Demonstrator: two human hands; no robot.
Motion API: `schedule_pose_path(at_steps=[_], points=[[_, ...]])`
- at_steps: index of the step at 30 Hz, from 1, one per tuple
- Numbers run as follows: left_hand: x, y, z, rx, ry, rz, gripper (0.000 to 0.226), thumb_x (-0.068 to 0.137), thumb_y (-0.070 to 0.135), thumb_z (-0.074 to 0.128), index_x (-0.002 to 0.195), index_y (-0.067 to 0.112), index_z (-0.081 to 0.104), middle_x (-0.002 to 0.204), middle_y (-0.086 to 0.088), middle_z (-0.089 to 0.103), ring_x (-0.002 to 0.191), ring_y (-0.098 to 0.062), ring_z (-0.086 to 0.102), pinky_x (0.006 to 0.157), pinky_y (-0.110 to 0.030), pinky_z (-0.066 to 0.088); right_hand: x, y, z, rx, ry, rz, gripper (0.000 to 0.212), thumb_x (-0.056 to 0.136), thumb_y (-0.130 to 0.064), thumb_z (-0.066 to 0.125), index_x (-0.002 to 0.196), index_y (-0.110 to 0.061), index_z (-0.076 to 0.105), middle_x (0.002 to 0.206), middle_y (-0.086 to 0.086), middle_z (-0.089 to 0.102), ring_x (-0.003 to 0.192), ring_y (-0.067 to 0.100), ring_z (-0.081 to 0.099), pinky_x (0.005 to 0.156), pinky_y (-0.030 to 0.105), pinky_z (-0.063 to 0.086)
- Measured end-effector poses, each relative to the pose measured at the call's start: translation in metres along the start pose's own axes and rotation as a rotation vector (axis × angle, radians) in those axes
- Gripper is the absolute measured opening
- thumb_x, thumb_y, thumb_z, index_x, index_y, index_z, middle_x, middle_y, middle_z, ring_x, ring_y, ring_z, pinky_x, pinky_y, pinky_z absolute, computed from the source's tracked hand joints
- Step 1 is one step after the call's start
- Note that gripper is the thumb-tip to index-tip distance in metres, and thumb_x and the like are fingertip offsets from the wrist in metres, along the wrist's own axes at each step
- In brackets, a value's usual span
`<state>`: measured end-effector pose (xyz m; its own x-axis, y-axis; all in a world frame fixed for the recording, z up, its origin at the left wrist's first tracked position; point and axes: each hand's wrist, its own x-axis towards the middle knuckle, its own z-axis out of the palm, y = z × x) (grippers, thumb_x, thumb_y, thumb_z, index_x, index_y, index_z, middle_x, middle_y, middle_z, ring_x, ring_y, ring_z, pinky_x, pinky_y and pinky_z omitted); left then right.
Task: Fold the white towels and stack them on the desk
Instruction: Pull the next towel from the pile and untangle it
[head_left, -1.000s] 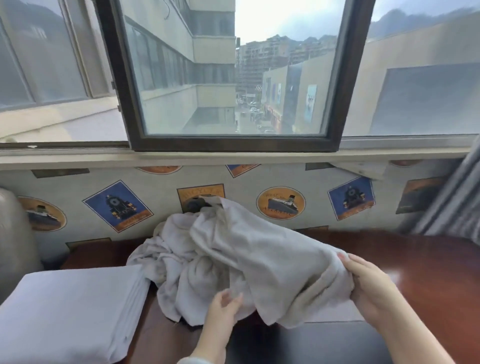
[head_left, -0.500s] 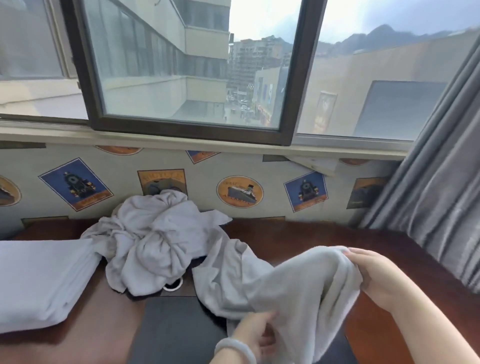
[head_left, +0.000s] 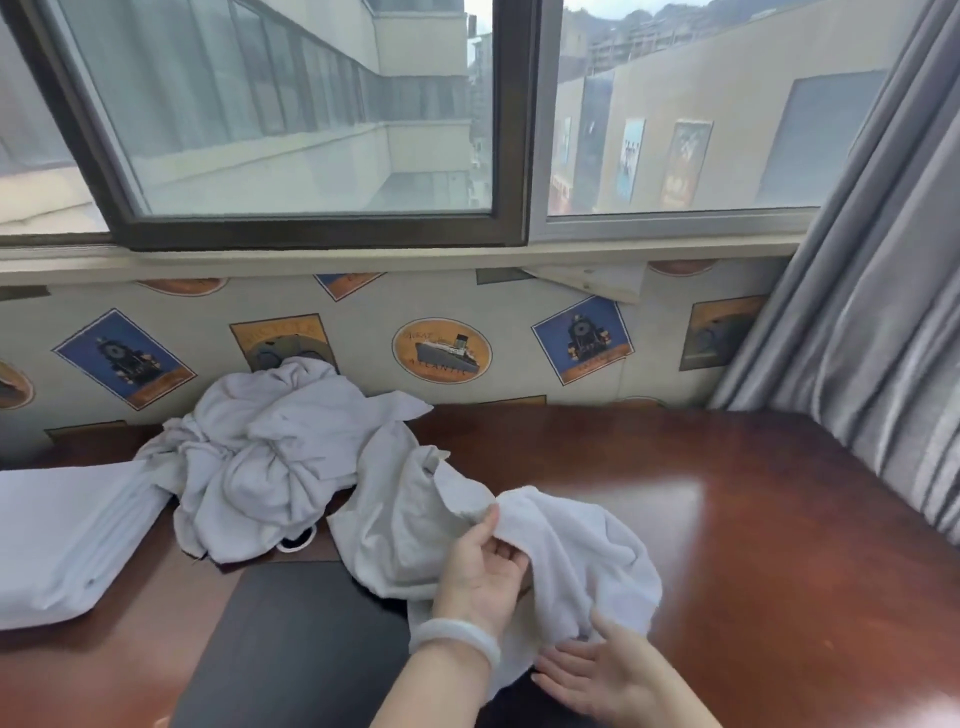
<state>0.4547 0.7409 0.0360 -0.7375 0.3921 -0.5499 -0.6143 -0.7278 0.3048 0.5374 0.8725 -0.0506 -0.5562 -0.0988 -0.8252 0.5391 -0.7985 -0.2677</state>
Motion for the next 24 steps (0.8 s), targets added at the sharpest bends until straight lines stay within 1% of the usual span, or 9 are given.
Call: schedule_pose_path(at_steps=[2, 6, 9, 12, 14, 17, 19, 21, 24], points=[[0.004, -0.003, 0.0, -0.027, 0.006, 0.015, 0.028, 0.093, 0.005, 0.058, 0.119, -0.007, 0.06, 0.115, -0.022, 0.067, 0.111, -0.033, 0.064, 0.091, -0.044, 0.054, 0.011, 0.009, -0.009, 0.295, -0.12, 0.036, 0.07, 0.086, -0.045, 0.07, 0.126, 0.009, 0.05, 0.13, 0.034, 0.052, 0.119, 0.049, 0.053, 0.09, 0.061, 0.049], [0.002, -0.013, 0.012, -0.05, -0.026, 0.027, 0.028, 0.096, 0.007, 0.055, 0.12, -0.006, 0.059, 0.119, -0.022, 0.066, 0.111, -0.032, 0.063, 0.088, -0.046, 0.056, 0.022, 0.004, -0.002, 0.599, -0.172, 0.025, 0.058, 0.099, -0.039, 0.053, 0.139, 0.001, 0.042, 0.137, 0.036, 0.044, 0.124, 0.057, 0.045, 0.094, 0.069, 0.043], [-0.003, -0.015, 0.027, -0.038, -0.059, 0.04, 0.032, 0.097, 0.008, 0.054, 0.126, -0.005, 0.057, 0.108, -0.02, 0.069, 0.105, -0.03, 0.065, 0.085, -0.049, 0.055, 0.014, -0.018, 0.013, 0.766, -0.142, -0.055, 0.032, 0.1, -0.018, 0.054, 0.127, -0.002, 0.049, 0.123, 0.027, 0.053, 0.123, 0.045, 0.05, 0.102, 0.051, 0.044], [-0.015, 0.006, 0.054, -0.027, -0.155, 0.077, 0.035, 0.097, 0.01, 0.052, 0.129, -0.003, 0.056, 0.125, -0.021, 0.064, 0.117, -0.032, 0.06, 0.103, -0.049, 0.046, -0.017, -0.068, 0.026, 0.599, -0.069, -0.239, 0.015, 0.1, 0.003, 0.041, 0.112, 0.004, 0.051, 0.101, 0.02, 0.056, 0.084, 0.035, 0.056, 0.062, 0.038, 0.054], [-0.027, 0.025, 0.079, 0.005, -0.246, 0.141, 0.033, 0.097, 0.011, 0.051, 0.127, -0.001, 0.057, 0.125, -0.021, 0.065, 0.118, -0.034, 0.06, 0.106, -0.051, 0.042, -0.047, -0.108, 0.038, 0.342, -0.087, -0.363, 0.012, 0.098, 0.004, 0.047, 0.106, 0.009, 0.054, 0.095, 0.02, 0.059, 0.078, 0.03, 0.056, 0.043, 0.031, 0.054], [-0.048, 0.05, 0.119, 0.103, -0.465, 0.235, 0.03, 0.095, 0.009, 0.048, 0.123, 0.002, 0.059, 0.124, -0.018, 0.066, 0.12, -0.034, 0.061, 0.107, -0.053, 0.041, -0.103, -0.154, 0.061, 0.064, -0.143, -0.646, 0.014, 0.09, 0.01, 0.052, 0.101, 0.01, 0.062, 0.096, 0.022, 0.068, 0.081, 0.027, 0.069, 0.061, 0.031, 0.061], [-0.053, 0.059, 0.138, 0.212, -0.538, 0.299, 0.028, 0.089, 0.008, 0.051, 0.115, 0.008, 0.06, 0.12, -0.012, 0.067, 0.122, -0.031, 0.06, 0.106, -0.053, 0.042, -0.133, -0.169, 0.069, -0.098, -0.257, -0.803, 0.038, 0.074, 0.019, 0.056, 0.11, 0.009, 0.063, 0.101, 0.021, 0.07, 0.082, 0.024, 0.072, 0.07, 0.027, 0.061], [-0.052, 0.064, 0.148, 0.304, -0.532, 0.382, 0.029, 0.088, 0.004, 0.05, 0.112, 0.014, 0.06, 0.12, -0.007, 0.064, 0.128, -0.026, 0.055, 0.109, -0.051, 0.04, -0.155, -0.176, 0.074, -0.271, -0.264, -0.962, 0.064, 0.054, 0.012, 0.069, 0.117, 0.005, 0.064, 0.102, 0.017, 0.072, 0.086, 0.021, 0.072, 0.074, 0.022, 0.058], [-0.05, 0.077, 0.156, 0.369, -0.516, 0.528, 0.038, 0.09, 0.0, 0.044, 0.119, 0.018, 0.06, 0.123, -0.001, 0.059, 0.134, -0.018, 0.049, 0.113, -0.046, 0.035, -0.185, -0.191, 0.087, -0.465, -0.142, -1.222, 0.045, 0.067, 0.013, 0.071, 0.106, -0.009, 0.073, 0.097, 0.012, 0.075, 0.087, 0.02, 0.07, 0.08, 0.022, 0.056]])
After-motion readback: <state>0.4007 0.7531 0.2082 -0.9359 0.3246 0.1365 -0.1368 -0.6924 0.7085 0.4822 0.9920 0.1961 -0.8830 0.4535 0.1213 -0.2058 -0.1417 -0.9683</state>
